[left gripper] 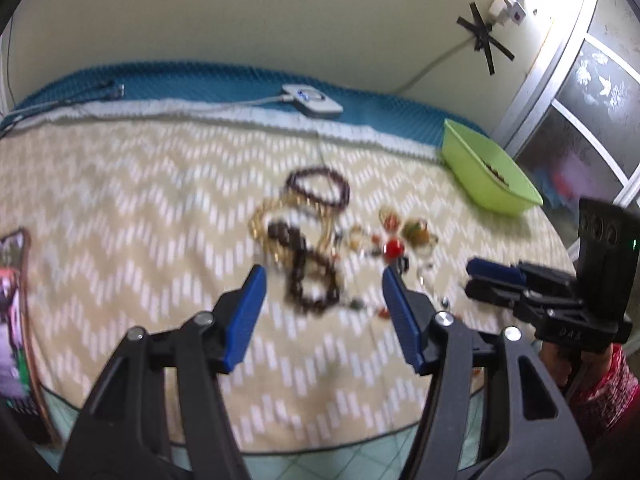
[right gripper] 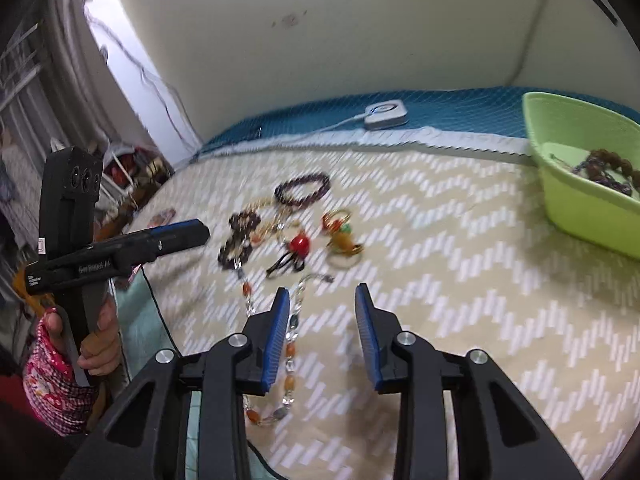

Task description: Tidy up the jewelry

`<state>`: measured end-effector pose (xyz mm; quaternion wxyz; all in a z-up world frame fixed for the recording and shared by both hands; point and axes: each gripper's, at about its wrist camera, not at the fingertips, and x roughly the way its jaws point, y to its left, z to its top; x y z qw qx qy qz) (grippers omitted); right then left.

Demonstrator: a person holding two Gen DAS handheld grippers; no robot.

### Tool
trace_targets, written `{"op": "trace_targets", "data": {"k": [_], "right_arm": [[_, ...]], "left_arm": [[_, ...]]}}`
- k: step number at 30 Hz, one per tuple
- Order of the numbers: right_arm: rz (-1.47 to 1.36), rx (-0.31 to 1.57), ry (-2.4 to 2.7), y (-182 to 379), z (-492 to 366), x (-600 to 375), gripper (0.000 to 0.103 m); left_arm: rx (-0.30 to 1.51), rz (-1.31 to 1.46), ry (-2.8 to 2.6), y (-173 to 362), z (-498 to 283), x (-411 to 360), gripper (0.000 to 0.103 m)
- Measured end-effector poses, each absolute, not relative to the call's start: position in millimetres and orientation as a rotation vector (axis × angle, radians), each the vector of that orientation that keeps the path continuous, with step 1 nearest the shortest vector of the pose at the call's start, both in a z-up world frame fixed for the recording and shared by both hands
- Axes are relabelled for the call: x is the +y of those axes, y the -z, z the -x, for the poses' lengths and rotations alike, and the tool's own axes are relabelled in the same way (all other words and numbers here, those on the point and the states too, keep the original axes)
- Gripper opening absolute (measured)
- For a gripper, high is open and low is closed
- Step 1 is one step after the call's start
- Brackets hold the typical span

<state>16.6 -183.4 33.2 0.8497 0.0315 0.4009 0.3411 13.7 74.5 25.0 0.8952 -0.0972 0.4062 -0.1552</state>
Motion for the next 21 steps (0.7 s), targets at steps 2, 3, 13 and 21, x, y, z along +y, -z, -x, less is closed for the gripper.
{"op": "trace_targets", "data": {"k": [2, 3, 13, 21], "right_arm": [[-0.046, 0.845, -0.722, -34.5, -18.2, -177.4, 0.008], [-0.036, 0.844, -0.719, -35.3, -21.1, -175.0, 0.008], [0.082, 0.852, -0.657, -31.4, -77.1, -150.6, 0.008], [0.110, 0.871, -0.682, -23.7, -66.4, -166.2, 0.000]], "left_arm": [[0.835, 0.202, 0.337, -21.7, -7.0, 71.4, 0.058], [0.831, 0.199, 0.344, -21.1, -4.4, 70.1, 0.058], [0.844, 0.013, 0.430, -22.7, -18.9, 12.2, 0.048], [0.927, 0.024, 0.414, -5.5, -50.6, -5.6, 0.025]]}}
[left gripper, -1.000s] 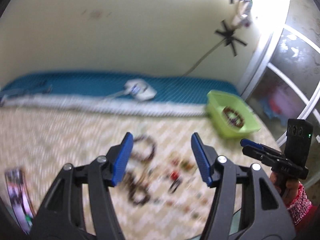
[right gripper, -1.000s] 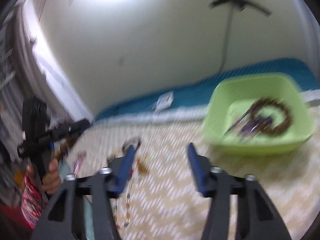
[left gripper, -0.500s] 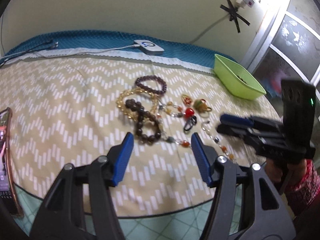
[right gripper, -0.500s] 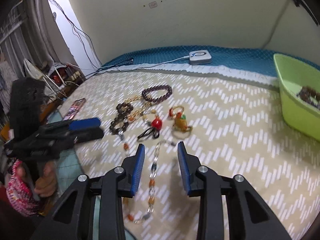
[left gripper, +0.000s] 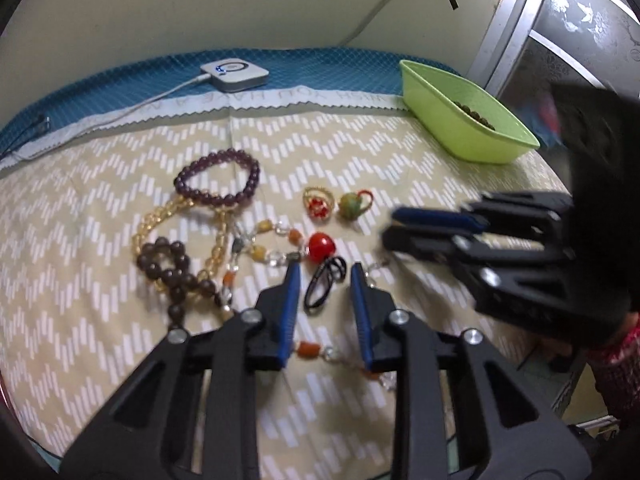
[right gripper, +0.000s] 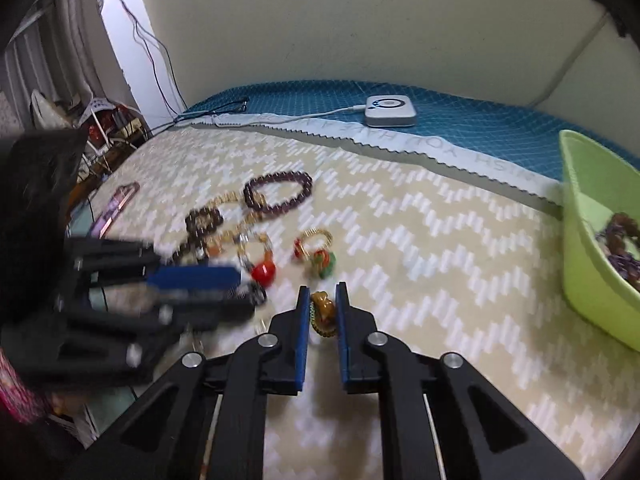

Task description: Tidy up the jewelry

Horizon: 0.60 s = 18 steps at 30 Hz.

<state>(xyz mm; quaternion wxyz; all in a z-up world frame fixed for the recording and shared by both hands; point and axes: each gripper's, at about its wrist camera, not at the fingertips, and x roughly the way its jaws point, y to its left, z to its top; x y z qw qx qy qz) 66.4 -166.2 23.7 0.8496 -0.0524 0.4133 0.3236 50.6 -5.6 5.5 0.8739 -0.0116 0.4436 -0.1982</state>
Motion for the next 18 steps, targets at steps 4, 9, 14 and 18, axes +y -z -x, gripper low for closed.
{"op": "trace_targets", "data": {"k": [4, 9, 14, 18], "right_arm": [[0.104, 0.859, -0.679, -23.5, -55.8, -177.2, 0.000], [-0.074, 0.872, -0.703, -25.9, -66.9, -200.5, 0.000], [-0.308, 0.814, -0.743, -44.6, -74.1, -245.4, 0.000], [-0.349, 0.705, -0.646, -68.8, -77.7, -290.1, 0.000]], "left_arm": [[0.913, -0.007, 0.397, -3.6, -51.9, -11.6, 0.025], [0.930, -0.004, 0.403, -3.1, -51.8, -12.2, 0.005], [0.955, 0.159, 0.523, -17.8, -48.4, -0.4, 0.005], [0.946, 0.208, 0.628, -41.0, -66.6, -22.4, 0.005]]}}
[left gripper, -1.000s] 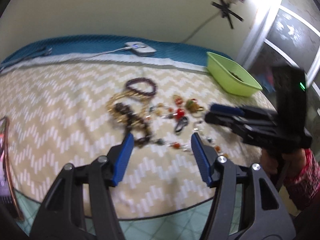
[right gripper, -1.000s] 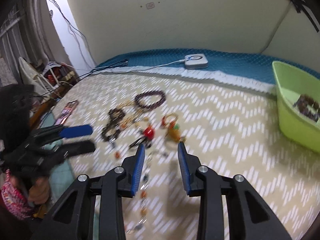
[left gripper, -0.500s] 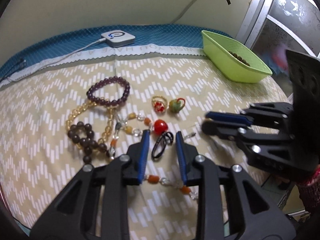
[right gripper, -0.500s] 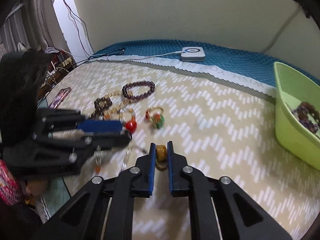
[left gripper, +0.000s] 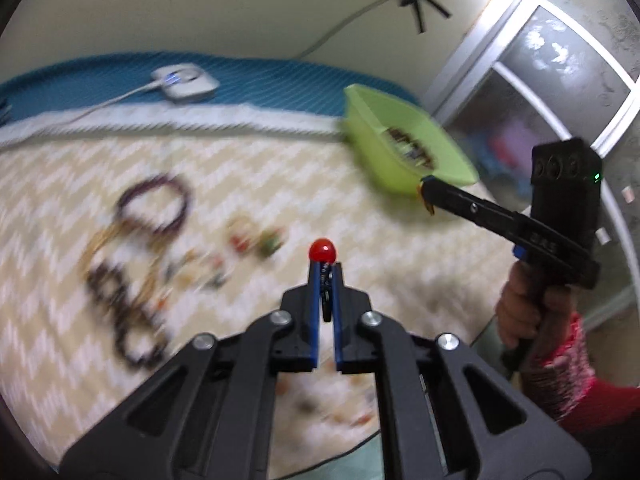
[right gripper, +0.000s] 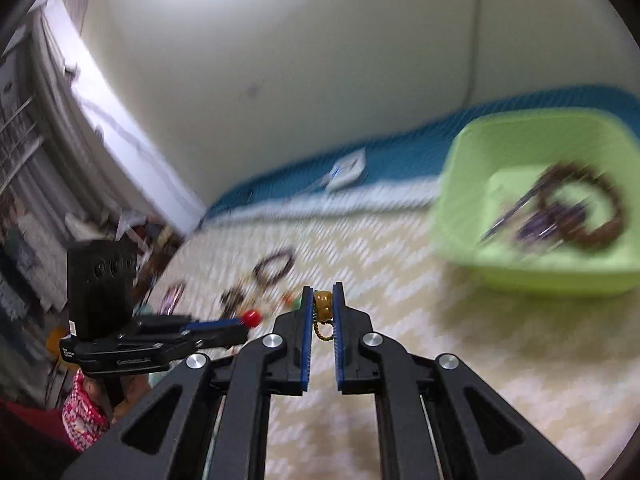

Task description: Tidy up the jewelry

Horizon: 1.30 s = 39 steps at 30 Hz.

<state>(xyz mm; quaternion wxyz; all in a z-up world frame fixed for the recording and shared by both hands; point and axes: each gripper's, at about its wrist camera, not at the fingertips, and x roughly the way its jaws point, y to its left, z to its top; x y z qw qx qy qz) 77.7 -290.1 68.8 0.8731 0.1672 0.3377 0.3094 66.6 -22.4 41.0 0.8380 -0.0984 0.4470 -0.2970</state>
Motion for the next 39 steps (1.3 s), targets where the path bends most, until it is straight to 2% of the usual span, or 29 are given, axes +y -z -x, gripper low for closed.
{"op": "trace_targets", "data": {"k": [5, 9, 10, 12, 15, 18, 30, 31, 34, 35, 39], "right_arm": [[-0.397, 0.648, -0.487, -82.3, -90.4, -347.3, 0.000], [-0.437, 0.686, -0.445, -73.5, -109.4, -366.2, 0.000], [-0.468, 0.692, -0.424, -70.4, -113.7, -371.1, 0.000], [-0.539, 0.694, -0.376, -67.8, -116.0, -385.7, 0.000], [-0.583, 0.589, -0.360, -72.9, -94.7, -392.4, 0.000], [-0.586, 0.561, -0.388, -66.8, -71.8, -383.6, 0.000], [-0.536, 0.764, -0.656, -24.0, -45.5, -280.5, 0.000], [-0.531, 0.782, -0.666, -21.0, -44.3, -272.4, 0.001], [-0.502, 0.802, -0.668, -18.7, -38.9, -255.3, 0.021], [-0.487, 0.807, -0.670, -17.8, -34.8, -248.9, 0.023], [-0.421, 0.831, -0.642, -17.4, -25.0, -231.4, 0.024]], "left_arm": [[0.909, 0.139, 0.740, -73.1, -98.1, -92.6, 0.005], [0.926, 0.101, 0.781, -81.1, -131.3, -150.9, 0.006], [0.942, 0.077, 0.750, -77.1, -141.7, -165.2, 0.017], [0.970, 0.064, 0.677, -73.0, -151.5, -172.6, 0.024], [0.950, 0.163, 0.679, -78.9, -148.5, -151.9, 0.024], [0.879, 0.197, 0.664, -88.1, -124.8, -113.1, 0.024], [0.841, 0.348, 0.328, -47.5, -37.6, 72.4, 0.024], [0.840, 0.359, 0.314, -44.7, -32.3, 78.6, 0.024], [0.836, 0.394, 0.265, -35.6, -12.8, 105.8, 0.024], [0.834, 0.396, 0.256, -34.5, -7.9, 109.0, 0.024], [0.827, 0.360, 0.242, -30.4, 5.6, 107.2, 0.024]]}}
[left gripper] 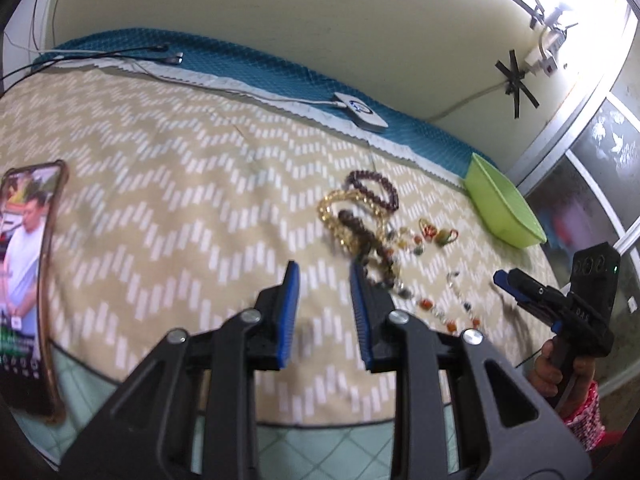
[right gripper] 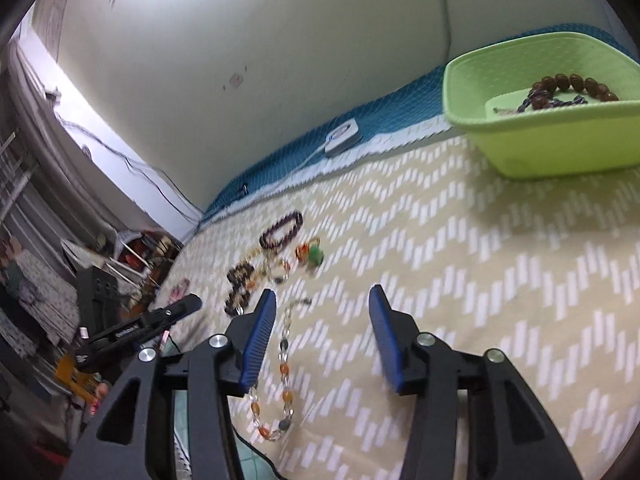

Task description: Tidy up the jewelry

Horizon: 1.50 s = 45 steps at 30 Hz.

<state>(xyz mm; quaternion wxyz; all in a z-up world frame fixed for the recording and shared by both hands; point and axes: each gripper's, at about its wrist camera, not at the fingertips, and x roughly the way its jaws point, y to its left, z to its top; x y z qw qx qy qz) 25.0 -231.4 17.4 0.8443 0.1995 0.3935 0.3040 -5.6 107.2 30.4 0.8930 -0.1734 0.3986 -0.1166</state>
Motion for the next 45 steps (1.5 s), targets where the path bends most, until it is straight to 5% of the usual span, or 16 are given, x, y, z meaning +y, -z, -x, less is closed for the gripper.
{"op": "trace_targets", "data": {"k": [13, 33, 45], "right_arm": [[-0.404, 0.818, -0.518, -17.5, -21.9, -232.4, 0.024], [-0.423, 0.807, -0.512, -18.0, -23.7, -237.7, 0.024], [-0.065, 0.348, -0.313, -74.3, 29.7, -222.1, 0.024]], "left_arm": [[0.782, 0.020, 0.274, -29.2, 18.5, 8.9, 0.024], [0.775, 0.086, 0.237, -31.3, 13.0, 18.0, 0.024], [0.457, -0.036, 0.072, -62.4, 28.9, -10.5, 0.024]]}}
